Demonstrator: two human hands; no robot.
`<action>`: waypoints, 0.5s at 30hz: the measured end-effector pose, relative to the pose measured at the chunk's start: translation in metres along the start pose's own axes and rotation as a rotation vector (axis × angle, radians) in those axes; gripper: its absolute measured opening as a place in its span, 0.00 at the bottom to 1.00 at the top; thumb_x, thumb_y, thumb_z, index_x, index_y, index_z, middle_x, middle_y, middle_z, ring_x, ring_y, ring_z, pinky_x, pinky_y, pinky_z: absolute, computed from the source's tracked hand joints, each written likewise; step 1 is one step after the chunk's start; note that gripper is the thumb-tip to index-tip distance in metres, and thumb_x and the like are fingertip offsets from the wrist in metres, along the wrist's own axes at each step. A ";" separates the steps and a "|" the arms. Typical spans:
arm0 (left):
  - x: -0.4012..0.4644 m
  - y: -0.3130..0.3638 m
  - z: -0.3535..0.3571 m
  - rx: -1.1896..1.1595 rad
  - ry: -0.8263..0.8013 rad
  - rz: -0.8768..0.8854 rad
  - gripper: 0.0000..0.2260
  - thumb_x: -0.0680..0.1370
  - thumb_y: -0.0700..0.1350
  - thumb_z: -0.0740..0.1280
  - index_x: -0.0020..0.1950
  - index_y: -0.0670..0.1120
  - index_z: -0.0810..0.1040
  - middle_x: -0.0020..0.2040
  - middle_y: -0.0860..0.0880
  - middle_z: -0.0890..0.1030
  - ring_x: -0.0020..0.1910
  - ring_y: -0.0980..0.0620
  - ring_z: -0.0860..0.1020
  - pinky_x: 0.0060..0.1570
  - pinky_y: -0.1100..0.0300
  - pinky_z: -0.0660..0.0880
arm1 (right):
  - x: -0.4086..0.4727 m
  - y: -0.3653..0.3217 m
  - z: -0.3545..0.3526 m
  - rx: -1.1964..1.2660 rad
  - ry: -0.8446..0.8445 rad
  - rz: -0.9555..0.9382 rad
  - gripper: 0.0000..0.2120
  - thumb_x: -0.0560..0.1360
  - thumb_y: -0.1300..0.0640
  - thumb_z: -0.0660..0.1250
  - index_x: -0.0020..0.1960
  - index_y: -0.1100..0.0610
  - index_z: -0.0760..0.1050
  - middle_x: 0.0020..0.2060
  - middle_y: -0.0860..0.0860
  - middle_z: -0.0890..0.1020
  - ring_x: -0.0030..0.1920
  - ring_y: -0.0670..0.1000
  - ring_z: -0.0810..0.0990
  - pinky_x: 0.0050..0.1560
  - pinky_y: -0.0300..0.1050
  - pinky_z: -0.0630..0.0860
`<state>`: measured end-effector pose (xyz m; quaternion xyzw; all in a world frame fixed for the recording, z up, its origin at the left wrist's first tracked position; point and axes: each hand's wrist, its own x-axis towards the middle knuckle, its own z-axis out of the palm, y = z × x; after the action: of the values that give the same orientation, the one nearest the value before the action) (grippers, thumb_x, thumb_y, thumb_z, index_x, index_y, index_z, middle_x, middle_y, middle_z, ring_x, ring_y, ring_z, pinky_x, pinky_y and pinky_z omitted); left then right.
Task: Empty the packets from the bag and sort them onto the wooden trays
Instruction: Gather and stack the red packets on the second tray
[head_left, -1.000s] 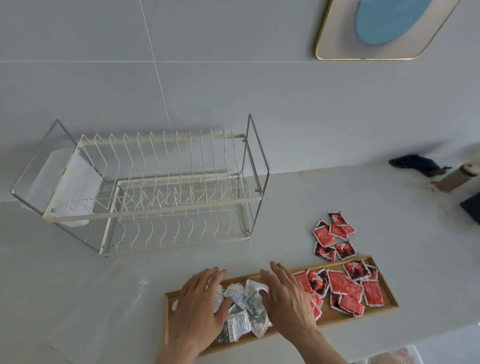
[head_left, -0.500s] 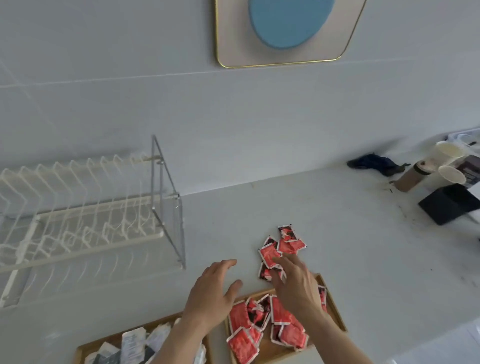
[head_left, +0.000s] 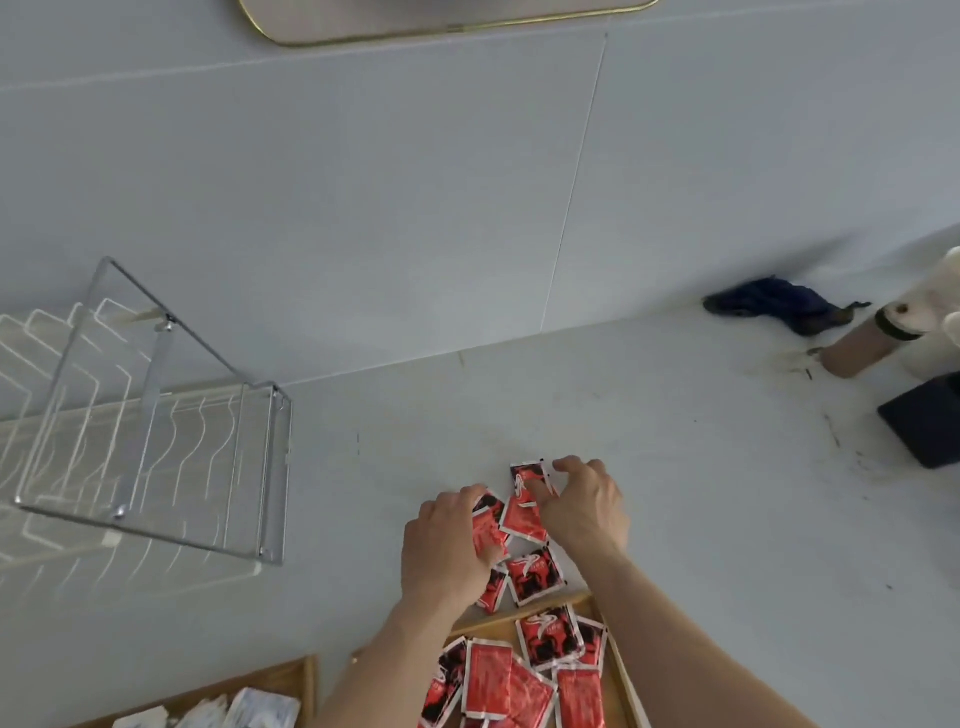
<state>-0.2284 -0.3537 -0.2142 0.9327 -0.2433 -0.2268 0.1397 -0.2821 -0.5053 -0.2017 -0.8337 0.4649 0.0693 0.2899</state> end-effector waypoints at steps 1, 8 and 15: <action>0.001 0.002 0.003 0.049 0.019 -0.013 0.32 0.74 0.57 0.73 0.75 0.59 0.62 0.71 0.54 0.72 0.71 0.49 0.70 0.70 0.50 0.67 | 0.003 -0.003 0.002 -0.021 -0.007 0.000 0.26 0.74 0.39 0.70 0.68 0.50 0.74 0.62 0.53 0.77 0.63 0.58 0.77 0.57 0.53 0.77; 0.003 -0.006 0.010 -0.125 0.101 -0.210 0.20 0.74 0.51 0.74 0.63 0.54 0.73 0.58 0.53 0.79 0.59 0.51 0.78 0.61 0.56 0.76 | 0.020 0.004 0.015 0.195 -0.085 0.063 0.33 0.67 0.49 0.81 0.67 0.49 0.72 0.53 0.51 0.80 0.55 0.55 0.81 0.55 0.54 0.81; 0.010 -0.018 -0.004 -0.482 0.098 -0.218 0.07 0.78 0.52 0.70 0.54 0.53 0.79 0.51 0.55 0.83 0.48 0.56 0.80 0.41 0.67 0.74 | 0.028 0.011 0.006 0.417 -0.129 0.040 0.05 0.73 0.58 0.77 0.48 0.52 0.84 0.34 0.47 0.79 0.37 0.51 0.80 0.43 0.53 0.82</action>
<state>-0.2117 -0.3434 -0.2211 0.9031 -0.0734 -0.2466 0.3439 -0.2745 -0.5272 -0.2225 -0.7401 0.4662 0.0308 0.4837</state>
